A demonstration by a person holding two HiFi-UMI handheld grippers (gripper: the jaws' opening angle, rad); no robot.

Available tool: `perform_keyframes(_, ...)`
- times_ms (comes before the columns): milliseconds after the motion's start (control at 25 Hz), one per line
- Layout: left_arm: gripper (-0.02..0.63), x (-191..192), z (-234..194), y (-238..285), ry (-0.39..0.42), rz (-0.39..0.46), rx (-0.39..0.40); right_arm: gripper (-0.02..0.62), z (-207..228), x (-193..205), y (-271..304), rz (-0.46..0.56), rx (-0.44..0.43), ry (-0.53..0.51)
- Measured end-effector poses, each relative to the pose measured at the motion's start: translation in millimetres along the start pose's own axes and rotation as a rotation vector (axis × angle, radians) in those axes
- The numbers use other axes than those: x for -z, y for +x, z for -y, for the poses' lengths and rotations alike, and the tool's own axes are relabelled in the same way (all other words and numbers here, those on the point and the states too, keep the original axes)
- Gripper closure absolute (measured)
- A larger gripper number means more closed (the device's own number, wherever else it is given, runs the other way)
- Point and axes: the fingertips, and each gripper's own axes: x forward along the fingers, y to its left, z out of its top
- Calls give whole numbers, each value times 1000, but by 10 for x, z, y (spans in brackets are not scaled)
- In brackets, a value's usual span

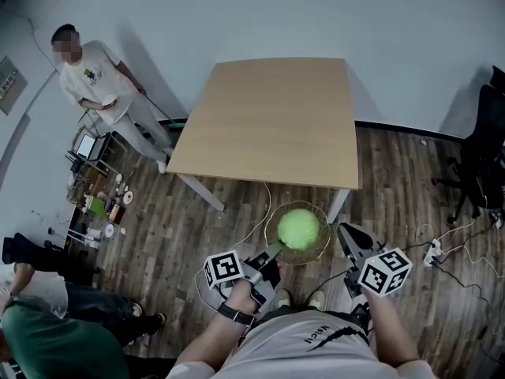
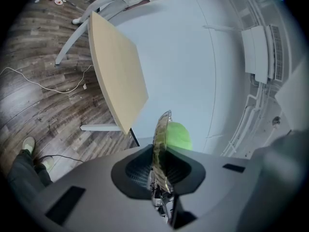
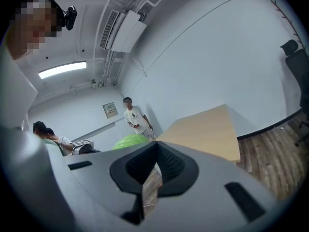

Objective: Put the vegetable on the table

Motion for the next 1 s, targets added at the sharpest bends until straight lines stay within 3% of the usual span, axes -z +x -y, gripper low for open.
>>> perform_keyframes(480,554,62,72,317,-25,49,1,581,306,-165,-100,22,-34,-5)
perform_keyframes(1000,554,-266,20,697,-12,64,-24,581,584,-317,118,25,-48,14)
